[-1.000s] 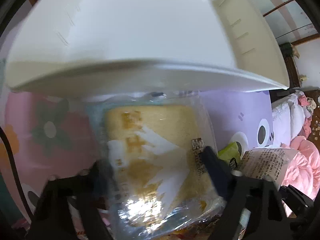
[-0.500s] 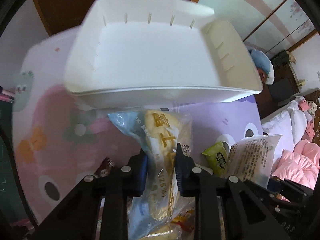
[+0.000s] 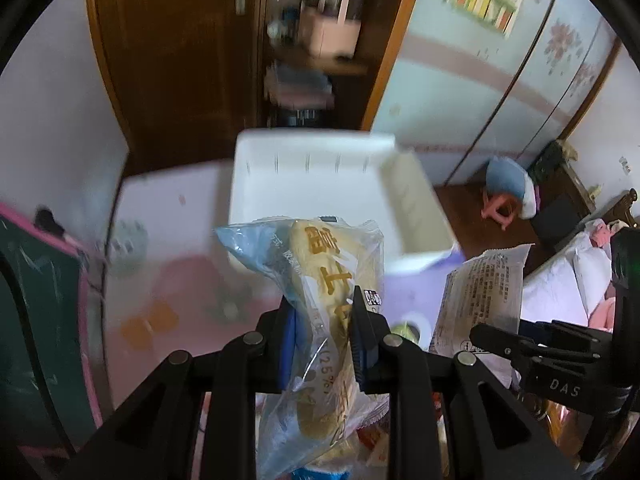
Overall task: Organize snacks
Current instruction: 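Carry both packs to the white tray and release them inside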
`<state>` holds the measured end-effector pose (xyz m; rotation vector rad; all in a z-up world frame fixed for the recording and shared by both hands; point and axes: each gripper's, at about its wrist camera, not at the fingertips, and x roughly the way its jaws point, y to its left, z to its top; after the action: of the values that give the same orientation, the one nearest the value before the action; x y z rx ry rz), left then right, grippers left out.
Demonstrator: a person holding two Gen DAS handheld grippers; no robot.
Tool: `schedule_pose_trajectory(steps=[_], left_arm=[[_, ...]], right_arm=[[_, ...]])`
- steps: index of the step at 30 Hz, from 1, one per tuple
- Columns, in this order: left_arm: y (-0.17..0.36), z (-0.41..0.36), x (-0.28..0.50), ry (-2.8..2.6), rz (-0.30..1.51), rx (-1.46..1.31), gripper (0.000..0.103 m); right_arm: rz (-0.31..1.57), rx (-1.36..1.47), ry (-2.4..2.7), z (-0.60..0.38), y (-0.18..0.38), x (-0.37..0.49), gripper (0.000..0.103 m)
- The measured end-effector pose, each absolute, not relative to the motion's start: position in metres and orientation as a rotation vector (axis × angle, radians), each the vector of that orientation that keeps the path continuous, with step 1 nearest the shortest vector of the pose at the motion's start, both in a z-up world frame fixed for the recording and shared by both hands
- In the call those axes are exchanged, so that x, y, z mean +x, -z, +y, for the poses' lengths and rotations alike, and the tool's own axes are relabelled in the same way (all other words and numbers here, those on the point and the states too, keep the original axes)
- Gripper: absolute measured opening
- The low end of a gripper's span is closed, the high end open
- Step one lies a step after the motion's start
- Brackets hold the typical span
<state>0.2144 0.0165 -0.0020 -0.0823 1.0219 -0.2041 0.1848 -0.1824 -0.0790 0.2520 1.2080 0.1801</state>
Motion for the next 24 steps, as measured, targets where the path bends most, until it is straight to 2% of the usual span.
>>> schedule_pose_trajectory(steps=[6,12,16,24], left_arm=[[-0.058,0.022,0.233,0.188,0.882,-0.042,0.021],[-0.069,0.02,0.273,0.151,0.839,-0.02,0.022],[-0.046,0.019,0.313,0.11,0.866,-0.018,0.022],[0.03,0.016,0.37,0.091,0.995,-0.027,0.022]], right_arm=[[1.07,0.16,-0.2,-0.174,0.021,0.216,0.039],[0.979,0.115,-0.174,-0.169,-0.005,0.255,0.04],[0.975,0.115,-0.13,-0.171,0.004,0.289,0.04],[1.12,0.089,-0.051,-0.166,0.068,0.352,0.04]])
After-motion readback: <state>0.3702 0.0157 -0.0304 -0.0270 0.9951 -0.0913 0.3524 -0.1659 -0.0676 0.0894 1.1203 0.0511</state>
